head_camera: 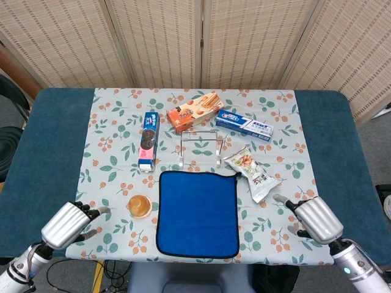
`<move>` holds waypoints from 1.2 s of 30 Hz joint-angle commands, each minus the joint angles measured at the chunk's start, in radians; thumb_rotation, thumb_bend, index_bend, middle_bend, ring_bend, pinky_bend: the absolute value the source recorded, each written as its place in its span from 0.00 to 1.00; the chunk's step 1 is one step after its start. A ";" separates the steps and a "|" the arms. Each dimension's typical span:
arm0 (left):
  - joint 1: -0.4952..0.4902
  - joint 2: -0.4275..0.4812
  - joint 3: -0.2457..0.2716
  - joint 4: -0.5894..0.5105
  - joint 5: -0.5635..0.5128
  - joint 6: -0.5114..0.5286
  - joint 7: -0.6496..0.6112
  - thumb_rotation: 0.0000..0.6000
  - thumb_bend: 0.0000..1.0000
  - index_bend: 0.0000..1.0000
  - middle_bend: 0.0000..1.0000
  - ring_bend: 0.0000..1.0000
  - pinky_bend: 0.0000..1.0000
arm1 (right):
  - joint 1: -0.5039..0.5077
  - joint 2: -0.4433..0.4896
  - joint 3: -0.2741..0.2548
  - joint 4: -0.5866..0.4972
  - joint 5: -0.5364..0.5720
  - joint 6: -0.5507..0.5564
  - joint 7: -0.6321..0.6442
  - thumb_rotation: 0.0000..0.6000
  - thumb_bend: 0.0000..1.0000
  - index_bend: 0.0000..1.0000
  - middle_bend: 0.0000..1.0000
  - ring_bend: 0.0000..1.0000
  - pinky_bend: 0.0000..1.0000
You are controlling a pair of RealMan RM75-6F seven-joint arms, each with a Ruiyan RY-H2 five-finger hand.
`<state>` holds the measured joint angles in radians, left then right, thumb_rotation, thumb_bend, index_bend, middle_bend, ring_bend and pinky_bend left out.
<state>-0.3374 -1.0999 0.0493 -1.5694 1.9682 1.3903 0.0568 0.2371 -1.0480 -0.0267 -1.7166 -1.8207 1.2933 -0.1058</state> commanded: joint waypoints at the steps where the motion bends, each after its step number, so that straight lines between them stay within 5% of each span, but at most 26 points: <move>1: -0.025 -0.011 0.012 0.003 0.024 -0.025 0.001 1.00 0.10 0.36 0.85 0.82 0.92 | 0.026 -0.018 -0.012 -0.008 -0.019 -0.034 -0.014 1.00 0.07 0.27 0.82 0.83 0.98; 16: -0.116 -0.078 0.067 -0.017 0.051 -0.171 0.030 1.00 0.11 0.38 0.98 0.94 1.00 | 0.123 -0.104 -0.052 -0.017 -0.060 -0.170 -0.057 1.00 0.07 0.30 0.87 0.89 1.00; 29: -0.171 -0.182 0.092 -0.015 0.040 -0.259 0.041 1.00 0.21 0.36 0.99 0.94 1.00 | 0.164 -0.136 -0.069 -0.011 -0.067 -0.193 -0.065 1.00 0.25 0.30 0.87 0.89 1.00; 36: -0.200 -0.246 0.089 -0.010 0.012 -0.310 0.054 1.00 0.24 0.37 1.00 0.95 1.00 | 0.164 -0.132 -0.077 -0.003 -0.060 -0.170 -0.060 1.00 0.26 0.30 0.87 0.89 1.00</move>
<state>-0.5313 -1.3372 0.1396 -1.5823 1.9864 1.0890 0.1069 0.4015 -1.1817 -0.1023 -1.7197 -1.8811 1.1206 -0.1667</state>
